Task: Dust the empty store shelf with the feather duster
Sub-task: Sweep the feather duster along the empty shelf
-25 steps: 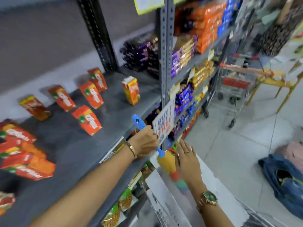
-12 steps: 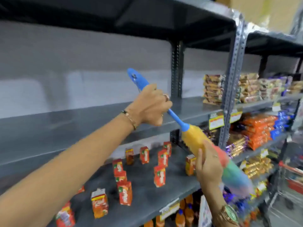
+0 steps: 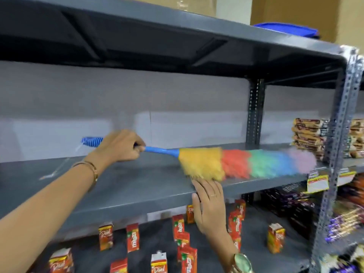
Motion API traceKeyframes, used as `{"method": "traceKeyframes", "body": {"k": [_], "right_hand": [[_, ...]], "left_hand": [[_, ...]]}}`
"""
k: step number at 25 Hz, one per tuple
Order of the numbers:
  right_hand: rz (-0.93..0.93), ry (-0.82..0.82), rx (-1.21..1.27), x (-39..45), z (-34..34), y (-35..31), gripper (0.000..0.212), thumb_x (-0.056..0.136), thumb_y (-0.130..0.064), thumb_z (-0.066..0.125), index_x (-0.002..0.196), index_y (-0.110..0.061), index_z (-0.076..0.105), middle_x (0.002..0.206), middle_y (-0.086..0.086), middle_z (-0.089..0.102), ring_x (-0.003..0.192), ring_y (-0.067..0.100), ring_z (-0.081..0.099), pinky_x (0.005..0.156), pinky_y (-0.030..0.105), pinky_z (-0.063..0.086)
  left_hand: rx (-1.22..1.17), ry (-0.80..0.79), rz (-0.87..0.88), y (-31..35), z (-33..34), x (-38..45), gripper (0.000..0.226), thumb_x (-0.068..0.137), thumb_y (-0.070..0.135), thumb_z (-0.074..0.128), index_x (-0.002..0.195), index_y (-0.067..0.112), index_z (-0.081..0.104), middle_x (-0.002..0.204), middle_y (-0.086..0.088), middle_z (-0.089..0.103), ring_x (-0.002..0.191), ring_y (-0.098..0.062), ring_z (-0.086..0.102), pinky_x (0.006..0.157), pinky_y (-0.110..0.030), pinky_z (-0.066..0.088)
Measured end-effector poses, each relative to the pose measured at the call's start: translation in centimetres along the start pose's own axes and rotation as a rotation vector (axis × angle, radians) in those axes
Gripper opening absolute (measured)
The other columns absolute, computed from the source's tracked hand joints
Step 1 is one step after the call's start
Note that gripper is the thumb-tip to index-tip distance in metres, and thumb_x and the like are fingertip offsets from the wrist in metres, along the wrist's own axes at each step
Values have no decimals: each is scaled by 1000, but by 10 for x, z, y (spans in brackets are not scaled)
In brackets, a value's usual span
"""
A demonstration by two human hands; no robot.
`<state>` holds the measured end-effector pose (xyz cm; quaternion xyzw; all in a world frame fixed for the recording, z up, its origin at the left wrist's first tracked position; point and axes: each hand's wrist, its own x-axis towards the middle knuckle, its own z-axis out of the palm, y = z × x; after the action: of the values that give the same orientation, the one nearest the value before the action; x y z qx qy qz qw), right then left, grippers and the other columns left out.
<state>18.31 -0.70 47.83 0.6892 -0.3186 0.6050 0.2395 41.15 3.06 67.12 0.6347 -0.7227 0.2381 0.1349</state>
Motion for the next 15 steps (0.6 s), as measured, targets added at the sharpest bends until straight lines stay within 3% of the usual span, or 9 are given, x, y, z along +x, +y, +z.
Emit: {"method": "traceKeyframes", "body": {"k": [2, 5, 7, 9, 11, 13, 15], "right_hand": [[51, 36, 5, -5, 4, -2, 48, 102, -29, 30, 103, -2, 69, 108, 12, 65, 104, 28, 54, 98, 42, 35], [51, 38, 0, -3, 2, -3, 47, 103, -29, 30, 102, -2, 69, 107, 10, 66, 103, 24, 54, 98, 41, 35], [32, 6, 5, -1, -1, -3, 46, 103, -29, 30, 104, -3, 69, 107, 9, 65, 104, 23, 54, 98, 40, 36], [34, -23, 10, -2, -4, -2, 47, 102, -29, 30, 105, -3, 68, 108, 10, 65, 105, 23, 54, 98, 41, 36], [41, -36, 12, -2, -5, -1, 47, 102, -30, 29, 107, -4, 68, 110, 9, 65, 106, 24, 53, 98, 42, 36], [55, -56, 15, -1, -6, -1, 47, 102, -30, 29, 109, -4, 68, 111, 9, 65, 106, 24, 54, 97, 43, 36], [58, -64, 19, -2, -7, -1, 45, 102, -30, 31, 112, -5, 66, 113, 9, 64, 108, 23, 53, 97, 44, 37]], "left_hand": [[-15, -79, -73, 2, 23, 1, 26, 85, 21, 51, 103, 20, 70, 102, -9, 72, 95, -33, 63, 73, -30, 46], [-2, 59, -172, 26, 30, 22, 25, 83, 20, 48, 95, 15, 69, 98, -11, 69, 89, -36, 63, 64, -30, 42], [-71, 90, -143, 33, 29, 28, 22, 84, 18, 48, 88, 17, 70, 87, -10, 67, 82, -37, 60, 60, -28, 34], [-178, -33, -51, 21, 36, 21, 25, 85, 17, 50, 66, 22, 65, 61, -3, 55, 70, -35, 50, 58, -28, 32], [-172, -117, 1, 13, 43, 13, 33, 84, 16, 50, 51, 22, 50, 54, -2, 49, 66, -32, 46, 57, -33, 36], [-108, -44, -73, 15, 41, 19, 24, 83, 18, 48, 73, 25, 68, 77, -8, 67, 78, -35, 57, 64, -33, 43], [-59, 46, -150, 17, 32, 24, 27, 83, 20, 48, 97, 21, 71, 98, -12, 69, 86, -37, 59, 67, -29, 40]]}}
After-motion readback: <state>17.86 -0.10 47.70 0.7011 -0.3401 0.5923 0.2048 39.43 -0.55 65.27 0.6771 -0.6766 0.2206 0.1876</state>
